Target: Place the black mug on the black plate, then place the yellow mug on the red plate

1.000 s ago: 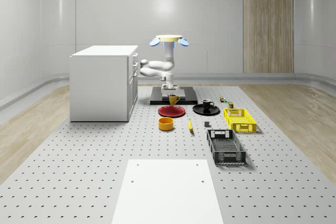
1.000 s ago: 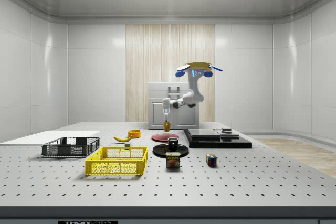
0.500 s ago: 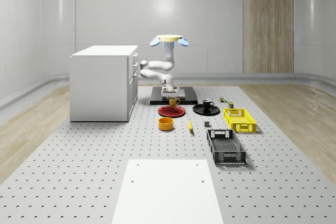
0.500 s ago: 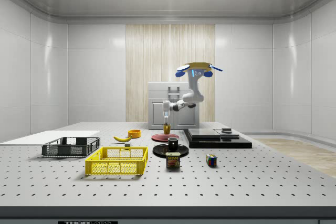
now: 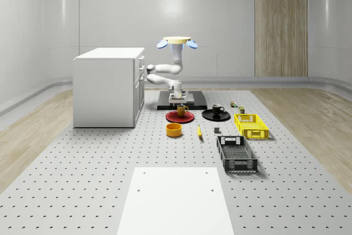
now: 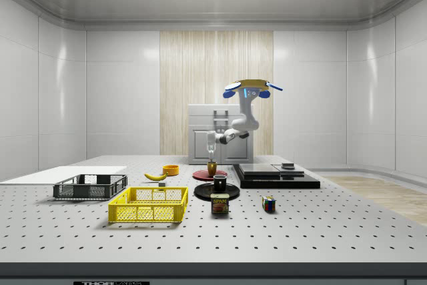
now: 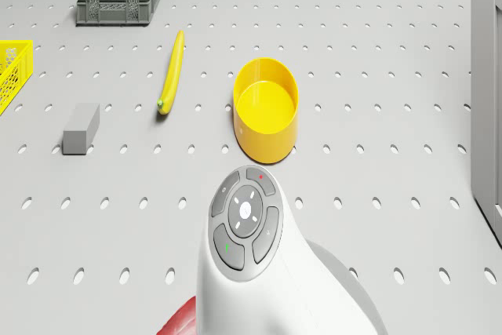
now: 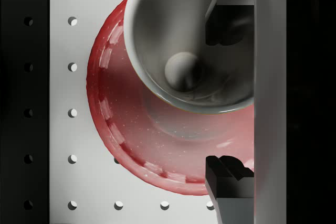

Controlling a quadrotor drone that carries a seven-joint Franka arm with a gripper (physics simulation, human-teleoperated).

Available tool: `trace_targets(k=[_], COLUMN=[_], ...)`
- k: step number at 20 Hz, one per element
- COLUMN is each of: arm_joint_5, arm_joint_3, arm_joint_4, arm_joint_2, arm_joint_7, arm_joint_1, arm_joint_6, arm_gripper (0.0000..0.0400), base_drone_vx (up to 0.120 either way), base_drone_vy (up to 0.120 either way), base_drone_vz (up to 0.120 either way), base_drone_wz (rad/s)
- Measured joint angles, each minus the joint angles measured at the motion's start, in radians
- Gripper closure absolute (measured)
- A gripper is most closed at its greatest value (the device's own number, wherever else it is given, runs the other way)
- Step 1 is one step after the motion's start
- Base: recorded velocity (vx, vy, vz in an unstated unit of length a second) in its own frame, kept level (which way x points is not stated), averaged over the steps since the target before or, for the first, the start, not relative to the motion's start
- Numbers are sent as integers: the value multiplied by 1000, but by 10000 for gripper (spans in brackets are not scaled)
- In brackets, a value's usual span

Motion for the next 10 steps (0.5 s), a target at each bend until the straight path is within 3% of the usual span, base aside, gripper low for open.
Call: trace_targets(k=[4, 10], arm_joint_5=[36, 80], arm_joint_3=[40, 89], arm_joint_4=[-19, -38], arm_joint_2=[1, 3], arm_joint_7=[-2, -3], arm_joint_1=[13, 25], arm_joint_6=[-22, -47], arm_gripper=[24, 6], base_drone_vx=[0, 0], base_drone_vy=[0, 0], base_drone_vz=[0, 0], base_drone_wz=[0, 0])
